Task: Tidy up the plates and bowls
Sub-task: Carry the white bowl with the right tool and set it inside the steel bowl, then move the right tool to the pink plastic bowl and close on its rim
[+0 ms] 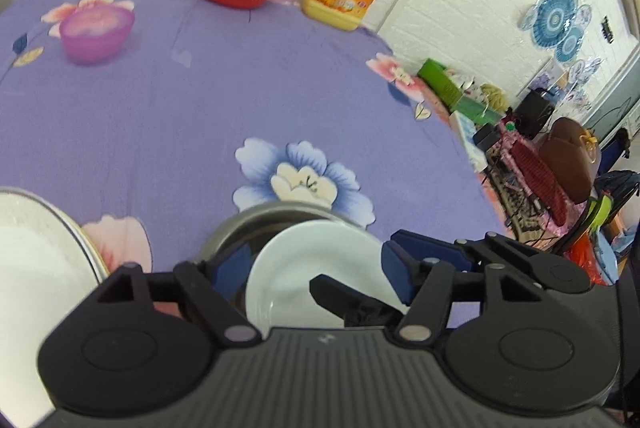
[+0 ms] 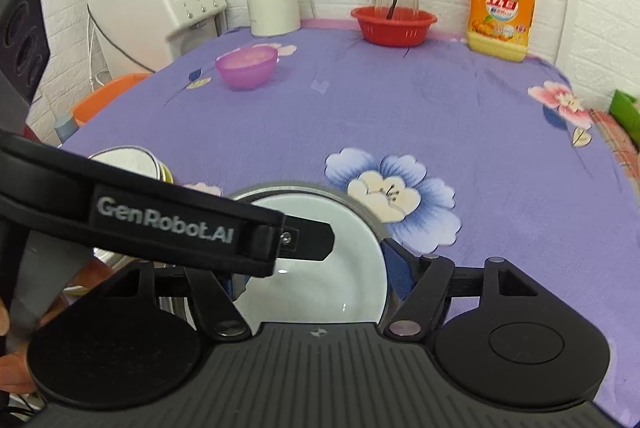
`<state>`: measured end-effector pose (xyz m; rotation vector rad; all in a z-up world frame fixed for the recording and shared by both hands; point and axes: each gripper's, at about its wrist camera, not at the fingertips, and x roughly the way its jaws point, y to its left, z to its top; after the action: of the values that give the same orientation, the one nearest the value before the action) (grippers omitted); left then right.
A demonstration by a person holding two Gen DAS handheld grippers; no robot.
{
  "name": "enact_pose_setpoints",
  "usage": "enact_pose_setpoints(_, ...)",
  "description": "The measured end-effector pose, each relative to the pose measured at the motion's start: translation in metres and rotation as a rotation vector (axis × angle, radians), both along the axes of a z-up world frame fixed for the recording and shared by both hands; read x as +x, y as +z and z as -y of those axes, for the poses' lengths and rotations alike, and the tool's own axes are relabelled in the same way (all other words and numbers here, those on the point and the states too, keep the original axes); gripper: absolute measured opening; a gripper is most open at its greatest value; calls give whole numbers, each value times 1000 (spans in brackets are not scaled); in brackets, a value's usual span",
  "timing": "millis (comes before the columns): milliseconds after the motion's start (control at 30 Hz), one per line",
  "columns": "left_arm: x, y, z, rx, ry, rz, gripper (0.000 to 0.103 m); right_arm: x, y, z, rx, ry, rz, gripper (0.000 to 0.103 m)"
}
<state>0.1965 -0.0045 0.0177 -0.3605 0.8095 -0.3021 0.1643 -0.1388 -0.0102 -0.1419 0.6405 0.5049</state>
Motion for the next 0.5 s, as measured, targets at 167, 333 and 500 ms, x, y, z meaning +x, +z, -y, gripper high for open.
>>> enact_pose_setpoints(167, -2, 29, -24, 5, 31, 78, 68, -1, 18, 8, 27, -7, 45, 103)
enact_pose_setpoints(333, 1, 45, -64, 56, 117, 120, 69, -3, 47, 13, 34, -8, 101, 103)
enact_pose_setpoints(500, 4, 49, -101, 40, 192, 133, 69, -22, 119, 17, 82, 37, 224, 103)
